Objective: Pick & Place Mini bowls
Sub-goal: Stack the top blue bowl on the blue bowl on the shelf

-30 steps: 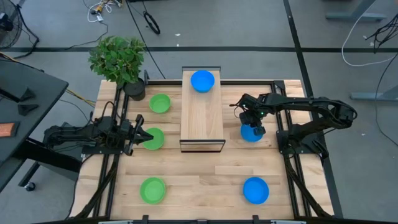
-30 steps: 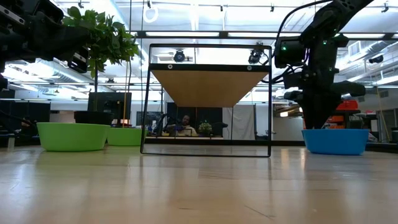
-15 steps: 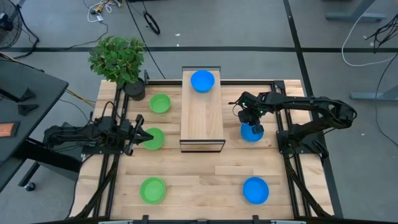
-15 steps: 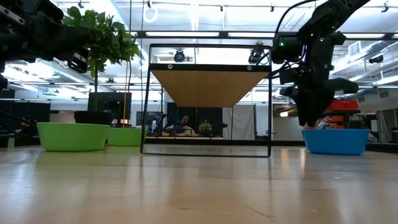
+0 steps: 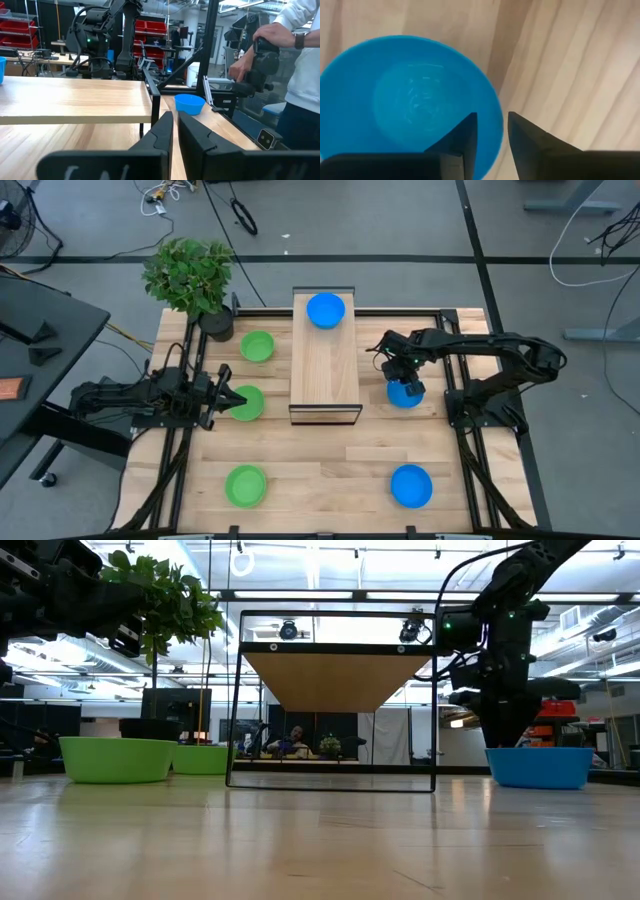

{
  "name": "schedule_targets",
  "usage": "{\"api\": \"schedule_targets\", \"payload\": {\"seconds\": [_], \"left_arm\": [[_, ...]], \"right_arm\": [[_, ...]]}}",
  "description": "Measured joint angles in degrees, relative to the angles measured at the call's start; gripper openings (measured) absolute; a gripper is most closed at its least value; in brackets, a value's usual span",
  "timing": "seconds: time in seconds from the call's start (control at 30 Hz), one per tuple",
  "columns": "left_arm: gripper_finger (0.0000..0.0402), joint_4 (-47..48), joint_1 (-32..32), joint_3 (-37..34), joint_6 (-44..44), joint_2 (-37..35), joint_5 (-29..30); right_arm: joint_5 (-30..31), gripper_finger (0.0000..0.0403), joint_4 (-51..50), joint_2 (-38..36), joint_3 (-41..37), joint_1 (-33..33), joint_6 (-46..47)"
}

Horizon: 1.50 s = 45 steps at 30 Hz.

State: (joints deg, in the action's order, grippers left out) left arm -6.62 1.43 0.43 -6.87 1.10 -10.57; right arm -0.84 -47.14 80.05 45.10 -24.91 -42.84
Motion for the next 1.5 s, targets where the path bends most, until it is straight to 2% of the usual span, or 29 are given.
{"api": "schedule_targets", "payload": {"seconds": [0.4,0.93,1.27,1.5], "left_arm": [[0.0030,0.0,0.0,0.0,0.0,0.0,0.0],[0.0030,0.0,0.0,0.0,0.0,0.0,0.0],[0.0030,0.0,0.0,0.0,0.0,0.0,0.0],[0.0030,0.0,0.0,0.0,0.0,0.0,0.0]], "right_arm": [[0.4,0.0104,0.0,-0.1,0.0,0.0,0.3],[0.4,0.0007,0.0,-0.1,0.0,0.0,0.1],[0.4,0.0002,-0.1,-0.1,0.0,0.0,0.4],[0.4,0.0001,-2.1,-0.5,0.0,0.0,5.2]]}}
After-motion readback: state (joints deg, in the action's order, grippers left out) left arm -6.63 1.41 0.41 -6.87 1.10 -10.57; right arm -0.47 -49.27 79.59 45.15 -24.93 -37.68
